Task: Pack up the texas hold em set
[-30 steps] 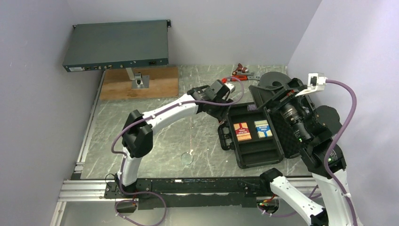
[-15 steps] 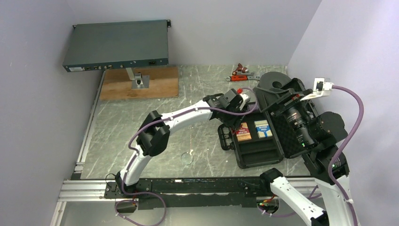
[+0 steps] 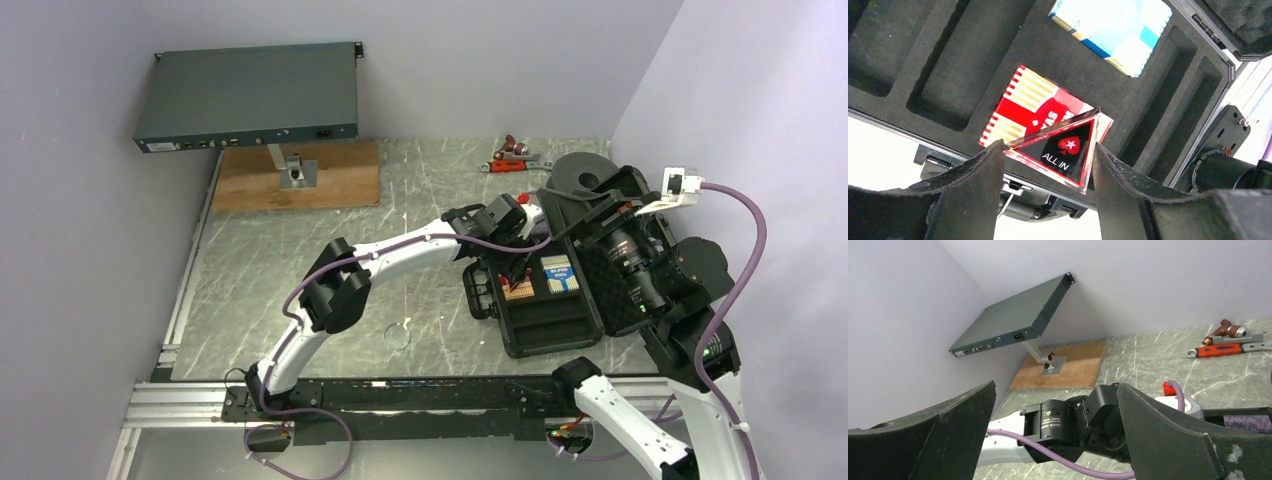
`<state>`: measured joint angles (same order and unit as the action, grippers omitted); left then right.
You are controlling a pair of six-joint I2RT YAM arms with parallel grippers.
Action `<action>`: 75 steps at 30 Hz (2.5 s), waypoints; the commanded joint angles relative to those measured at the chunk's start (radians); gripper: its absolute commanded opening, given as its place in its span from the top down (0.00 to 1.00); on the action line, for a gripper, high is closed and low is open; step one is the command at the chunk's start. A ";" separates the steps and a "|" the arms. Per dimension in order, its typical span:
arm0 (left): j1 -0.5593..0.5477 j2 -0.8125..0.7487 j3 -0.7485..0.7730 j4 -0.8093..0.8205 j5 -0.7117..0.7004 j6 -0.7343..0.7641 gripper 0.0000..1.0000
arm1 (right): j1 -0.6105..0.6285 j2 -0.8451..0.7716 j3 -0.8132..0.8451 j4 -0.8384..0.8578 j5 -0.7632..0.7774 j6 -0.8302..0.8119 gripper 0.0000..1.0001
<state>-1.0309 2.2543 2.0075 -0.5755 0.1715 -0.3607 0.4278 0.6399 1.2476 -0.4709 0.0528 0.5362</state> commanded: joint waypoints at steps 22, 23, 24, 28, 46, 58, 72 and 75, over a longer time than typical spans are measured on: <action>-0.009 0.015 0.022 0.073 -0.003 0.012 0.13 | 0.002 0.003 -0.005 0.005 0.004 0.028 0.06; -0.009 0.013 0.022 0.076 -0.002 0.012 0.12 | 0.002 0.001 -0.005 0.005 0.005 0.028 0.06; -0.008 0.011 0.019 0.078 0.000 0.012 0.11 | 0.001 0.001 -0.005 0.005 0.006 0.028 0.06; -0.009 -0.046 -0.014 0.100 0.001 0.016 0.09 | 0.002 0.006 0.001 -0.001 0.011 0.025 0.06; 0.063 -0.688 -0.539 -0.048 -0.348 0.192 0.00 | 0.002 0.094 0.001 -0.007 -0.078 0.054 0.04; 0.289 -1.020 -0.748 -0.207 -0.594 0.239 0.00 | 0.004 0.194 -0.086 -0.008 -0.214 0.084 0.05; 0.394 -1.129 -0.911 -0.107 -0.751 0.211 0.00 | 0.168 0.361 -0.134 -0.087 -0.215 0.035 0.00; 0.399 -1.153 -0.919 -0.118 -0.735 0.174 0.00 | 0.227 0.421 -0.149 -0.109 -0.174 0.043 0.00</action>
<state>-0.6437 1.1522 1.0966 -0.7189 -0.5404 -0.1219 0.5941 1.0039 1.1202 -0.5354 -0.1616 0.5903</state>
